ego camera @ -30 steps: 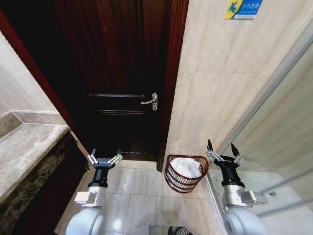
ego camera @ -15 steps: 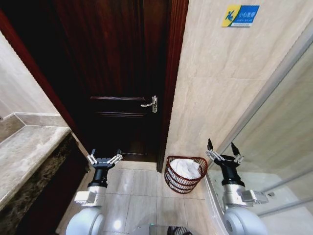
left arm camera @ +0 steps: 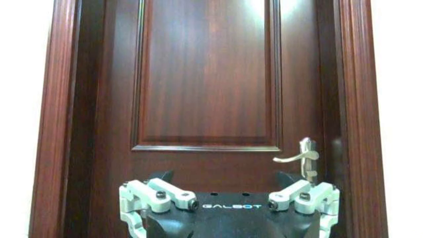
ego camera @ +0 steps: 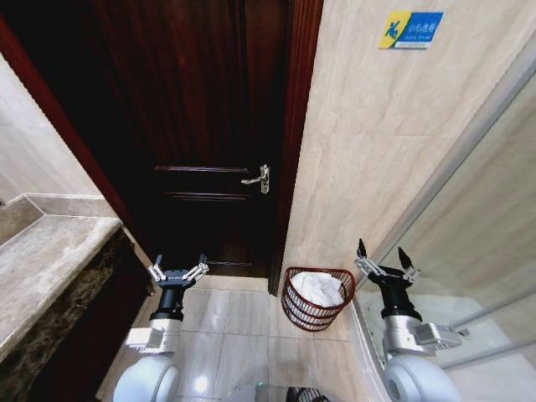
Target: Discard the used towel into the hamper.
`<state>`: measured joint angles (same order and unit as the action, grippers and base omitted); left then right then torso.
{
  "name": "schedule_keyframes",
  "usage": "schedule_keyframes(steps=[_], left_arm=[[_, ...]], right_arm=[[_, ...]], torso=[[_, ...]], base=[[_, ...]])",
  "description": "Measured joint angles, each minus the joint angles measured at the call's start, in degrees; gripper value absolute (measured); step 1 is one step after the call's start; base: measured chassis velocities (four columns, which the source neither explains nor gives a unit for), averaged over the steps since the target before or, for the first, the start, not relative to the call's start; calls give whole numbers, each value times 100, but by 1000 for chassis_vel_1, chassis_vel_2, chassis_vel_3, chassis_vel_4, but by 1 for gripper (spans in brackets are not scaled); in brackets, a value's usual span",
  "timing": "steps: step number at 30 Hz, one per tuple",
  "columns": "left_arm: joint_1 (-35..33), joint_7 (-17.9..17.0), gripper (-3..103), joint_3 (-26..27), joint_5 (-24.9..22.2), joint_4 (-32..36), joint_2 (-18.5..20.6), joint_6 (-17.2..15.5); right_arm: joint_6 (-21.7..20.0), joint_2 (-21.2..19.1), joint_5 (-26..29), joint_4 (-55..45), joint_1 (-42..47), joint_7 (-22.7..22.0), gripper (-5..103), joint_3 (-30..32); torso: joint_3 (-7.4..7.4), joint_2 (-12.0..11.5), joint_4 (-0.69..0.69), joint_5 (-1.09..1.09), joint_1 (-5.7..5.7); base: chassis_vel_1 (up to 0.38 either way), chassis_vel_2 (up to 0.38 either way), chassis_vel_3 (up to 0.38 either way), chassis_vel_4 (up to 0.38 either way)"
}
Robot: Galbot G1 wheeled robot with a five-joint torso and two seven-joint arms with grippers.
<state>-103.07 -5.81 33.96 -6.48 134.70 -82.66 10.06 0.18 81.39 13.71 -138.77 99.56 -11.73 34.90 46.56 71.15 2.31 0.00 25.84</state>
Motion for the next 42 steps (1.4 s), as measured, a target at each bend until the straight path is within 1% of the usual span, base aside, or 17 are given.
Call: schedule_keyframes(steps=[27, 42], left_arm=[[9, 14, 100, -22, 18, -7, 8, -31], [13, 21, 100, -27, 29, -35, 4, -27]], right_arm=[[5, 23, -32, -2, 53, -25, 100, -22], [42, 40, -31, 13, 66, -23, 100, -7]], torso=[[-23, -43, 0, 0, -19], [-27, -51, 0, 0, -24]], base=[[0, 0, 0, 0], [51, -49, -56, 50]])
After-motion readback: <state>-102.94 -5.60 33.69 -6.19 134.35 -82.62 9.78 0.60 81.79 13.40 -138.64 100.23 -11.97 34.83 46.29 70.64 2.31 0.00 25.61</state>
